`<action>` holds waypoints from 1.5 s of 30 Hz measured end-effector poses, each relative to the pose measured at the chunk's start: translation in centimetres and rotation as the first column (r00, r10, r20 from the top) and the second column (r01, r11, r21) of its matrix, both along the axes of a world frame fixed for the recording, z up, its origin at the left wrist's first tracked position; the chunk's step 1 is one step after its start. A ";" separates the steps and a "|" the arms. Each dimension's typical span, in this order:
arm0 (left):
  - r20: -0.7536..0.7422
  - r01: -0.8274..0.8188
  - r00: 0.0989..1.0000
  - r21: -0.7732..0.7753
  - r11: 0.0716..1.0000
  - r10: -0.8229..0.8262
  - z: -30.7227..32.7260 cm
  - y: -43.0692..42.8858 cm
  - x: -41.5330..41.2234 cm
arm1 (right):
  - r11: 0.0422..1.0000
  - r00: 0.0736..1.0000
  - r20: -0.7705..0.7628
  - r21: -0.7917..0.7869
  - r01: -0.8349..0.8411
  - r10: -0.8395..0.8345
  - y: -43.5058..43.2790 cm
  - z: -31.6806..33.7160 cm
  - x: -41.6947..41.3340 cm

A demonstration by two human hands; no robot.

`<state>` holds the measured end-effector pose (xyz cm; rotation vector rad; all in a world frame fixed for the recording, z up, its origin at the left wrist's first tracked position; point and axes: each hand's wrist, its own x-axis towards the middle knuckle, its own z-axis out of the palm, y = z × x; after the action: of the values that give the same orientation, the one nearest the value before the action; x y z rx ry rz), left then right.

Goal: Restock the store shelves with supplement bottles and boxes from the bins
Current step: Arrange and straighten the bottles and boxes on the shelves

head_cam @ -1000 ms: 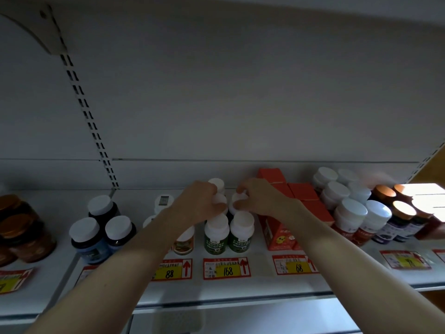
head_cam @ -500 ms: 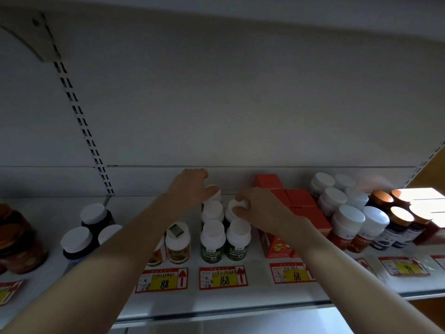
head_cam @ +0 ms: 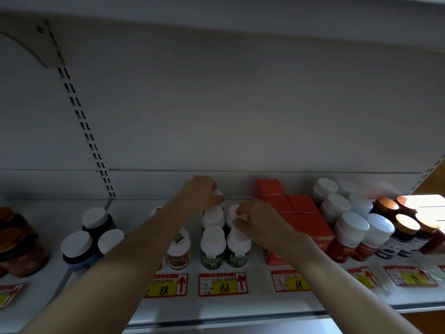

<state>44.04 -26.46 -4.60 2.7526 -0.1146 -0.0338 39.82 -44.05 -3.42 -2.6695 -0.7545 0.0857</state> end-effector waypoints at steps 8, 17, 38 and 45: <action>0.378 -0.005 0.925 -0.094 0.996 0.040 2.4 2.0 -2.6 | 0.967 0.983 0.038 0.179 -0.182 0.178 0.9 1.9 -2.1; 0.293 0.098 0.948 0.116 0.988 -0.128 4.4 8.5 -12.1 | 0.947 0.948 0.022 0.044 -0.318 0.317 6.1 2.9 -3.7; 0.123 0.270 0.933 0.387 0.882 -0.339 0.6 9.2 -13.2 | 0.985 0.993 -0.102 -0.153 -0.076 0.060 11.2 0.7 -5.6; 0.105 0.281 0.934 0.377 0.883 -0.342 0.3 9.4 -13.2 | 0.987 0.990 -0.126 -0.136 -0.086 0.069 11.1 0.5 -5.5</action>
<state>30.86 -17.03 -4.30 3.0634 -0.6633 0.1029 34.37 -32.97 -2.91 -2.7372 -0.8416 0.3298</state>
